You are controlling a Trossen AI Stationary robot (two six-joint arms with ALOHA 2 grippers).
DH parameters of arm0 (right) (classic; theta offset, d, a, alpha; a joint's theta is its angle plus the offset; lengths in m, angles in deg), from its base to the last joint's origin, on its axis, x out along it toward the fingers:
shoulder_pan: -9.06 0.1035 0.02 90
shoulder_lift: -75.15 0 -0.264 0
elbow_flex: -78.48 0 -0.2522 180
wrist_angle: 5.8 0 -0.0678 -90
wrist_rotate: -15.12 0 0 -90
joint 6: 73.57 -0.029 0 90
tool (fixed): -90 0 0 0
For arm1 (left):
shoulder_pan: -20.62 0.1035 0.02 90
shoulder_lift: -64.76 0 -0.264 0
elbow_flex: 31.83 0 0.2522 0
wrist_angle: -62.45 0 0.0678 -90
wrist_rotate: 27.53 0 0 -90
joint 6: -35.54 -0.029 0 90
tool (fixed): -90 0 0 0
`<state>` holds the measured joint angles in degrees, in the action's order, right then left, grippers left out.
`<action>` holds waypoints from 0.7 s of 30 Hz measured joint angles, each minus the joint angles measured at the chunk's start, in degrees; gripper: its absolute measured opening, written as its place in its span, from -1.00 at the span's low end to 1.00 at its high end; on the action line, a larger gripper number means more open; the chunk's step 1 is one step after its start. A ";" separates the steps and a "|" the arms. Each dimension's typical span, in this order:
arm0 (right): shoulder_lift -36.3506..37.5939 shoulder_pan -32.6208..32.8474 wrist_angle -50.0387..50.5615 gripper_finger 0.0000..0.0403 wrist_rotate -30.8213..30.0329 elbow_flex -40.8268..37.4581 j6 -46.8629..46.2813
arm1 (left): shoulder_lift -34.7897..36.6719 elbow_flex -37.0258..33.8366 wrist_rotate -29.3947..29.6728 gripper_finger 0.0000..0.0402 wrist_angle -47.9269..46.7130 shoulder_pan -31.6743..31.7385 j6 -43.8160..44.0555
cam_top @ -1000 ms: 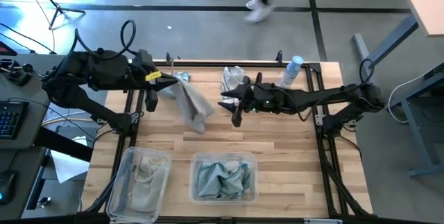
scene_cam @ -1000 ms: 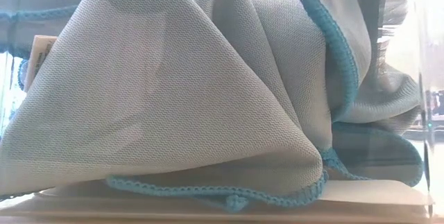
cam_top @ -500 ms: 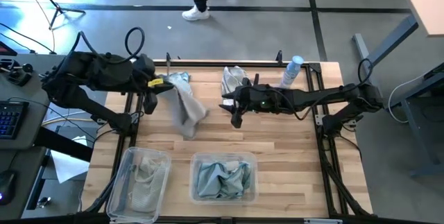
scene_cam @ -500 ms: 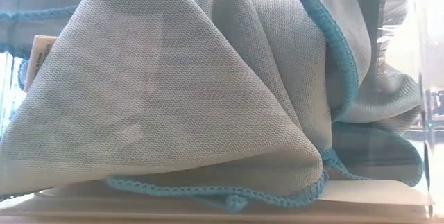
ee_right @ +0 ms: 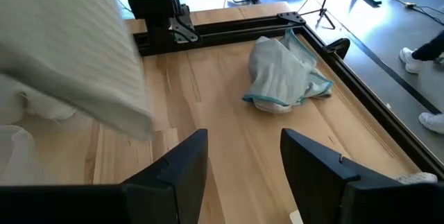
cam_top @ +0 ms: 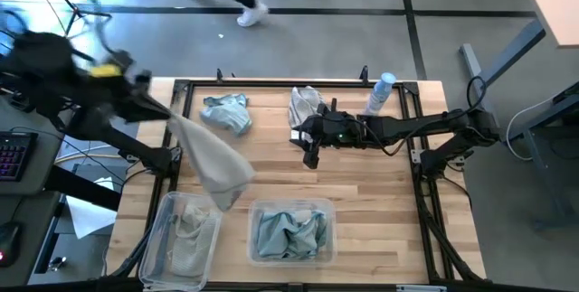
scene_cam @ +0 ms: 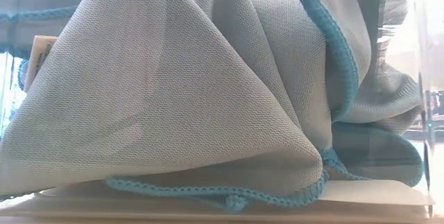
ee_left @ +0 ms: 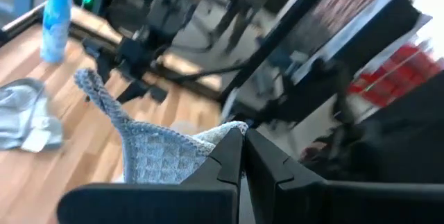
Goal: Sort microfiber towel by color & place in baskets
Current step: Put the bottom left grey towel into the left transparent bin
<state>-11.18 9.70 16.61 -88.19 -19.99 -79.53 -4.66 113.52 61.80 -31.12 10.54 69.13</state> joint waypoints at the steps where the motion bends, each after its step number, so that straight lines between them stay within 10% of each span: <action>1: 0.00 0.00 0.08 -0.12 0.00 0.00 0.00 | 0.23 2.04 0.02 -1.00 -0.64 -0.13 0.93; 13: 0.00 -0.02 1.05 -0.12 -2.93 0.00 -1.26 | 5.29 3.45 7.92 -1.00 13.80 -0.16 -4.67; 21: 0.00 -0.02 1.05 -0.12 -4.35 0.00 -3.97 | 5.32 3.43 -4.14 -1.00 33.62 -0.16 -11.23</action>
<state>-11.18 9.68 17.66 -92.53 -19.99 -83.50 0.67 116.95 57.67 2.50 10.38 57.89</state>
